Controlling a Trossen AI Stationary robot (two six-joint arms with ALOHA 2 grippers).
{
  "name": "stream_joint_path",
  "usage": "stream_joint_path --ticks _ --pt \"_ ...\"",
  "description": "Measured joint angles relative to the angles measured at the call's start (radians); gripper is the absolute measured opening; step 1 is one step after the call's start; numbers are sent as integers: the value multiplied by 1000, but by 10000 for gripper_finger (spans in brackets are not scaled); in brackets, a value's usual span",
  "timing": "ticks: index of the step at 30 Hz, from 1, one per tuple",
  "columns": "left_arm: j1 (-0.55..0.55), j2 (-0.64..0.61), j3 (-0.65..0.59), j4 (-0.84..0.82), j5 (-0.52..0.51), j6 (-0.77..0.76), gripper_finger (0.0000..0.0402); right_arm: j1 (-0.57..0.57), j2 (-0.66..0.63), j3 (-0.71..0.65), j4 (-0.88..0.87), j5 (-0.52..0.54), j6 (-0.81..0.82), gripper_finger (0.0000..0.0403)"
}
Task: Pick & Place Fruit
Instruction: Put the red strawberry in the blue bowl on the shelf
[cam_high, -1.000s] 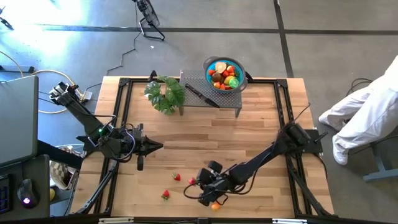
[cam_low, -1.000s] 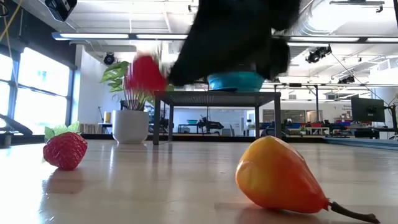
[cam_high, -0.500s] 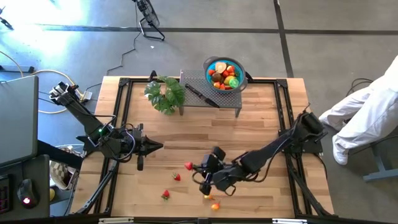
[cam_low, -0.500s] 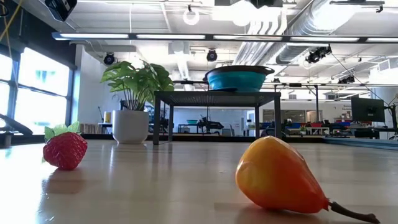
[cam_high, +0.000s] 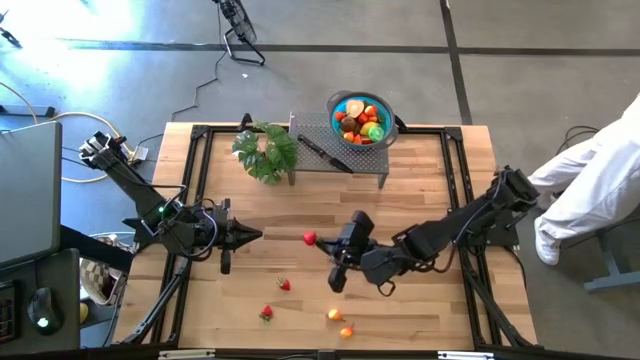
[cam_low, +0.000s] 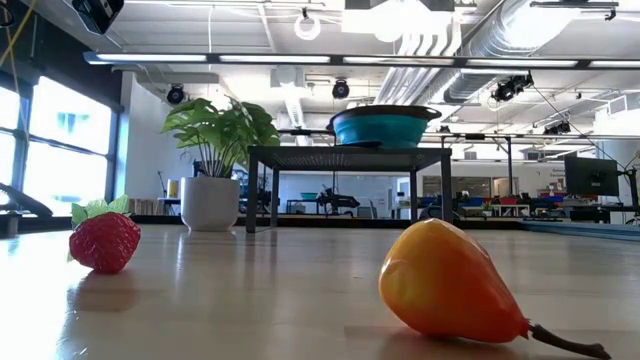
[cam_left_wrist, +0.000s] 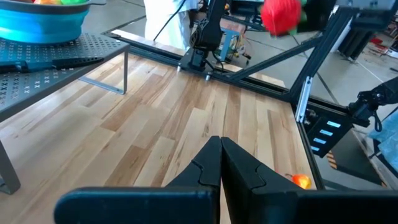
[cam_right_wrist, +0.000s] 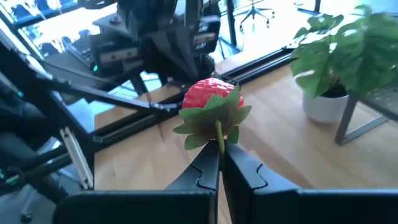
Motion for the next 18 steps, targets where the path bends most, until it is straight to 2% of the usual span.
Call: stream_joint_path --ticks 9,18 --pt "0 0 0 0 -2 1 0 -38 -17 0 -27 -9 -46 3" --pt "0 0 0 0 -3 7 0 -193 -111 0 -193 -104 -74 3"
